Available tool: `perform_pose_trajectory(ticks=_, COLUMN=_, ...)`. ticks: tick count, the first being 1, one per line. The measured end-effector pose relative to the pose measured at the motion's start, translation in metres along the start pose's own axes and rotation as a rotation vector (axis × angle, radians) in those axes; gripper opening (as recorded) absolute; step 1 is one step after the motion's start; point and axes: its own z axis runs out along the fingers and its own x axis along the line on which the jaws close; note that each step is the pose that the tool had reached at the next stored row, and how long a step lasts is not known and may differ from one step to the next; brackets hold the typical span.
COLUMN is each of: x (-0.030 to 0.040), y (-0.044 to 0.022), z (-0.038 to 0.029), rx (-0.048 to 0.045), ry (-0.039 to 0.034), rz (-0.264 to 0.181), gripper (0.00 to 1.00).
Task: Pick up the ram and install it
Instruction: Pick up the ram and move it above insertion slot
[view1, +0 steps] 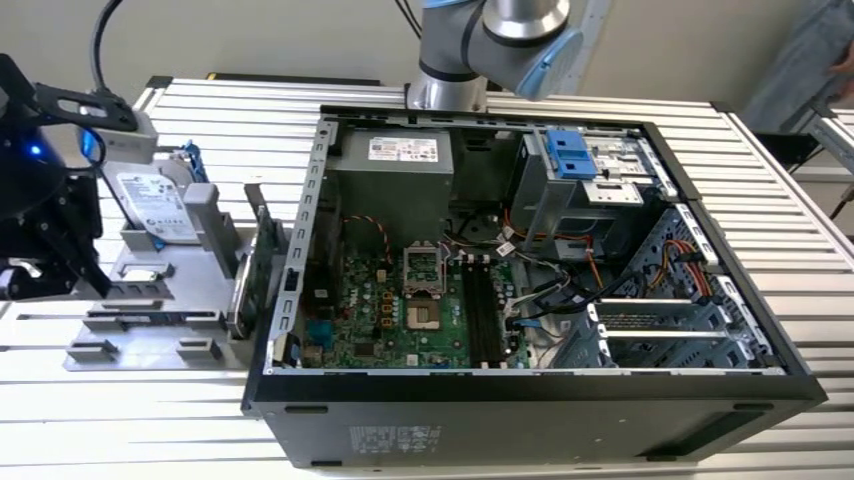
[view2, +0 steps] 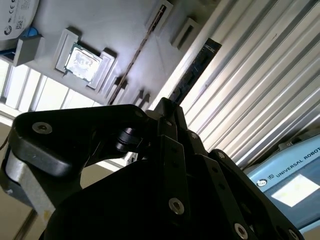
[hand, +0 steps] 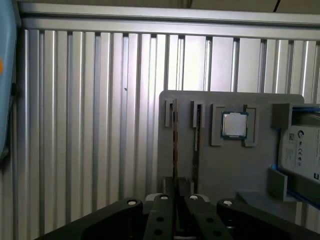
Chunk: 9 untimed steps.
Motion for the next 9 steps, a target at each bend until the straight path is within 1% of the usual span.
perform_pose_trajectory(ticks=9, x=0.0000, y=0.0000, z=-0.0094, rx=0.0000, ry=0.0001, rz=0.000, gripper=0.00)
